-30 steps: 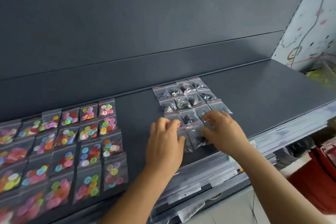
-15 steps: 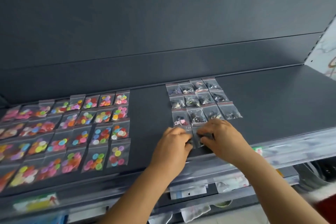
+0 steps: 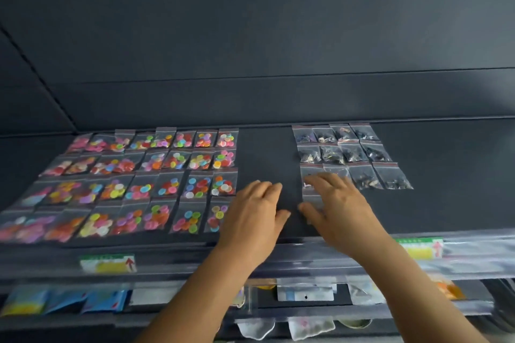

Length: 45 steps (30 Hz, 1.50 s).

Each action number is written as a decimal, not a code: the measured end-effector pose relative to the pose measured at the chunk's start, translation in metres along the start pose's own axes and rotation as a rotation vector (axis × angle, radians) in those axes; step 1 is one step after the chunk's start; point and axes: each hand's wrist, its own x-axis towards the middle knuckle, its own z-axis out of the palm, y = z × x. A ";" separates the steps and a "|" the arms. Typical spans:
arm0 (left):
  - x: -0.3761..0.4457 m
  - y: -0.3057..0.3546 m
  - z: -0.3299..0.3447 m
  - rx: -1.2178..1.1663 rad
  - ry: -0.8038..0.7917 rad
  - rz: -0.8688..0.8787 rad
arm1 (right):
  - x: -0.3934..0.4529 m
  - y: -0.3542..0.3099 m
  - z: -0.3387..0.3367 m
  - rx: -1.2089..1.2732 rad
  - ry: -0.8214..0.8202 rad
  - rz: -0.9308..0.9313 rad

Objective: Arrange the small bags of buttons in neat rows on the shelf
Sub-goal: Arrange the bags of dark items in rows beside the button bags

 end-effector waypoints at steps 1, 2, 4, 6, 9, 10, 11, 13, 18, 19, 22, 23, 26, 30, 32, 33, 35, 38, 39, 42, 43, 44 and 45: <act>-0.005 -0.009 -0.005 0.002 0.023 -0.018 | 0.003 -0.011 0.003 -0.011 -0.004 -0.025; -0.011 -0.018 -0.011 0.001 0.046 -0.039 | 0.005 -0.023 0.007 -0.018 -0.007 -0.048; -0.025 -0.039 -0.025 0.003 0.085 -0.091 | 0.010 -0.050 0.015 -0.011 -0.013 -0.098; -0.042 -0.065 -0.039 0.023 0.115 -0.137 | 0.015 -0.081 0.025 -0.006 -0.021 -0.153; -0.073 -0.112 -0.060 0.044 0.132 -0.206 | 0.021 -0.133 0.045 0.001 -0.040 -0.226; -0.085 -0.129 -0.067 0.044 0.138 -0.227 | 0.022 -0.152 0.052 0.002 -0.054 -0.246; -0.096 -0.145 -0.075 0.044 0.143 -0.246 | 0.023 -0.171 0.059 0.005 -0.068 -0.266; -0.119 -0.177 -0.090 0.053 0.152 -0.285 | 0.024 -0.211 0.074 0.015 -0.086 -0.314; -0.178 -0.256 -0.123 0.081 0.150 -0.381 | 0.026 -0.308 0.111 0.045 -0.125 -0.397; -0.189 -0.271 -0.130 0.089 0.153 -0.395 | 0.026 -0.326 0.119 0.049 -0.129 -0.415; -0.221 -0.312 -0.151 0.120 0.159 -0.438 | 0.025 -0.380 0.140 0.055 -0.149 -0.474; -0.231 -0.325 -0.157 0.128 0.163 -0.458 | 0.025 -0.397 0.147 0.056 -0.158 -0.494; -0.257 -0.360 -0.175 0.158 0.185 -0.521 | 0.027 -0.445 0.166 0.059 -0.184 -0.547; -0.278 -0.400 -0.193 0.167 0.204 -0.585 | 0.034 -0.496 0.186 0.080 -0.227 -0.607; -0.282 -0.420 -0.203 0.154 0.234 -0.612 | 0.044 -0.518 0.194 0.075 -0.234 -0.635; -0.283 -0.430 -0.208 0.148 0.250 -0.624 | 0.050 -0.528 0.198 0.075 -0.240 -0.643; -0.283 -0.450 -0.218 0.144 0.272 -0.640 | 0.065 -0.549 0.206 0.082 -0.252 -0.657; -0.277 -0.483 -0.230 0.145 0.282 -0.656 | 0.091 -0.580 0.219 0.105 -0.259 -0.669; -0.273 -0.495 -0.233 0.146 0.281 -0.658 | 0.101 -0.590 0.223 0.113 -0.256 -0.672; -0.257 -0.533 -0.242 0.127 0.268 -0.658 | 0.135 -0.617 0.238 0.132 -0.256 -0.675; -0.250 -0.547 -0.245 0.118 0.262 -0.652 | 0.147 -0.626 0.243 0.132 -0.258 -0.672; -0.243 -0.560 -0.247 0.107 0.253 -0.645 | 0.159 -0.633 0.248 0.129 -0.261 -0.665; -0.235 -0.574 -0.249 0.094 0.245 -0.639 | 0.172 -0.640 0.254 0.125 -0.266 -0.656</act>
